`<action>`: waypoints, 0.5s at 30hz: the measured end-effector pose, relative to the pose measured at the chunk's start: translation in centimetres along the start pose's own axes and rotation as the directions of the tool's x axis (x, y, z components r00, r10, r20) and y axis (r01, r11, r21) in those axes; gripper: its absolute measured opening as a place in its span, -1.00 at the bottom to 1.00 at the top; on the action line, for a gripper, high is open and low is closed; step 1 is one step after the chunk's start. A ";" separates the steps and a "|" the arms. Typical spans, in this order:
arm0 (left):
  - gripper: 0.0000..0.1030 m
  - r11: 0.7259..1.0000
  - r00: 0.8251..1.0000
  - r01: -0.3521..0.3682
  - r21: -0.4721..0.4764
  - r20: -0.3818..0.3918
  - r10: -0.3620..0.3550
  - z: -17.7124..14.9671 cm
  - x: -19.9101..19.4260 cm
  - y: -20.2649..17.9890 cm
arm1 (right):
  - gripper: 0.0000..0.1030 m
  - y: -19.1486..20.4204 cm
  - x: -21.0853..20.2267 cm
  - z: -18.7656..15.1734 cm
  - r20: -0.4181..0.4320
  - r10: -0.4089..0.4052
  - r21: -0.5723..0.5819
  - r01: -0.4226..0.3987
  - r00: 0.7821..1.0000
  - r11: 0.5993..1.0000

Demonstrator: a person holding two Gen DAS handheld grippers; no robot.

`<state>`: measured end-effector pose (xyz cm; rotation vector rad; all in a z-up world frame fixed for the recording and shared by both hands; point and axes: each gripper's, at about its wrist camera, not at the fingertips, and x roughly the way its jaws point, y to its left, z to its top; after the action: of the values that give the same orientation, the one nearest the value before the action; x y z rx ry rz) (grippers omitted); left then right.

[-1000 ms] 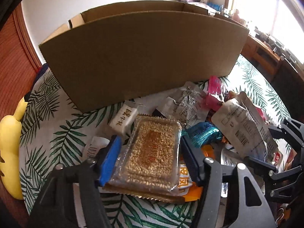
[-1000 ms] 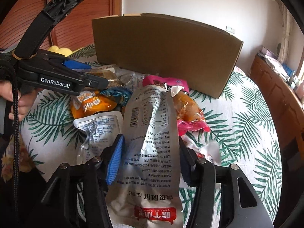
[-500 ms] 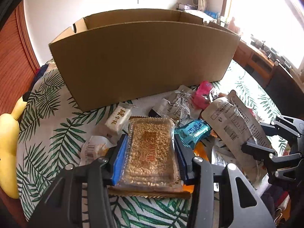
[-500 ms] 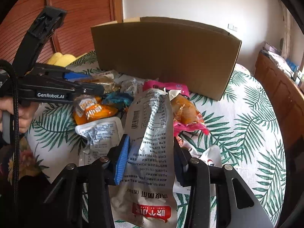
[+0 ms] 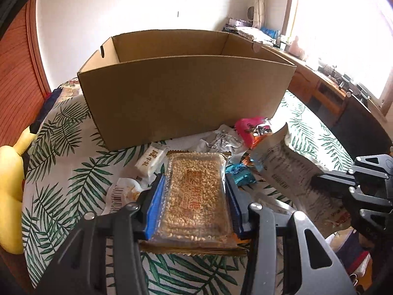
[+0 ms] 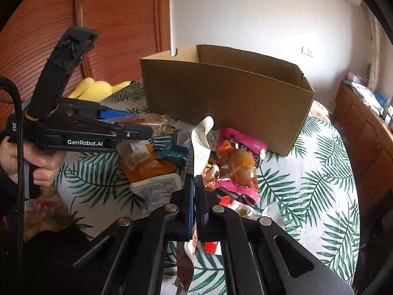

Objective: Organize snacks
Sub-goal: 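Carry the rice-cracker pack and white pouch into the box with both grippers, releasing them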

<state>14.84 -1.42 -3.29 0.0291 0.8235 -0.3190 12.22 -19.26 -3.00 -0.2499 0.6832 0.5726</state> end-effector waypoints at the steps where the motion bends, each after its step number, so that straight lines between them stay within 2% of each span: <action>1: -0.12 1.000 1.000 0.001 0.001 0.003 -0.001 0.1 -0.1 -0.1 | -1.00 0.1 0.0 0.1 0.001 -0.004 -0.006 0.004 1.000 1.000; 15: -0.12 1.000 0.996 0.022 0.015 0.081 -0.023 1.6 -3.3 -1.3 | -1.00 0.4 -3.1 1.5 0.064 -0.051 -0.034 0.053 0.997 0.998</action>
<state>13.48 -2.03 0.37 0.0194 0.7417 -0.3452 10.84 -19.64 0.13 -0.2806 0.6041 0.5410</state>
